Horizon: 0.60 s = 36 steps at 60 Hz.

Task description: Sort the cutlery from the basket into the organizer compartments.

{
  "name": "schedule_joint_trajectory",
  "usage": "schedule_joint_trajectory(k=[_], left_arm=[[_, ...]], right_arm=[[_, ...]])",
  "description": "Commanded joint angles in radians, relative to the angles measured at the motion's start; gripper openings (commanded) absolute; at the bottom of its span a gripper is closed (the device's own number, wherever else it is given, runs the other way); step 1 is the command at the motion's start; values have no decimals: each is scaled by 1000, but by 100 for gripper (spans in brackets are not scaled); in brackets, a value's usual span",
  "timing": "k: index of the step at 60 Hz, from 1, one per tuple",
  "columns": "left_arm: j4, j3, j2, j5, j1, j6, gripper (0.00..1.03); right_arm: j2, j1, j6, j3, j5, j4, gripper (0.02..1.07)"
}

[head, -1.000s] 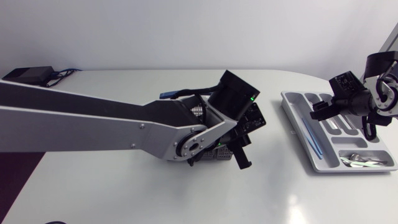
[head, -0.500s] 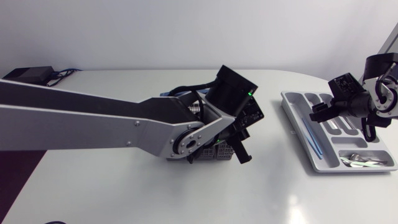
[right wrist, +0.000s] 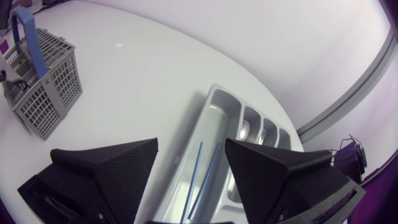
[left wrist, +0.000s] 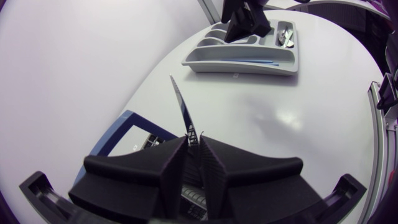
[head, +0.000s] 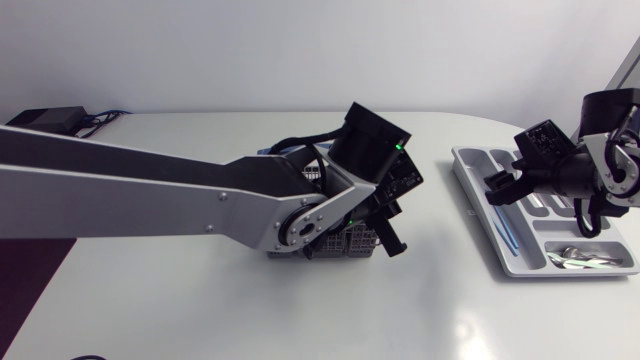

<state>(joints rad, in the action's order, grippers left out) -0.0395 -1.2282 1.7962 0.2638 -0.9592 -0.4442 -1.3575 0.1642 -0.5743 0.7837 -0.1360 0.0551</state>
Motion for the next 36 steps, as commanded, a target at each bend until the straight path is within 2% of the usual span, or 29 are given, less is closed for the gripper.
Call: schedule_joint_trajectory(k=[1,20,36], left_arm=[[-11,3,37,5,8,24,16],[-63,15,46,61,-3,30,16],[-132,36,72,94,-24,32,21]], right_arm=[[31,-25,-24,-41,-17,-3,82],[51,-65,-25,-75,-20,-6,82],[49,-65,-27,-75,-19,-6,82]])
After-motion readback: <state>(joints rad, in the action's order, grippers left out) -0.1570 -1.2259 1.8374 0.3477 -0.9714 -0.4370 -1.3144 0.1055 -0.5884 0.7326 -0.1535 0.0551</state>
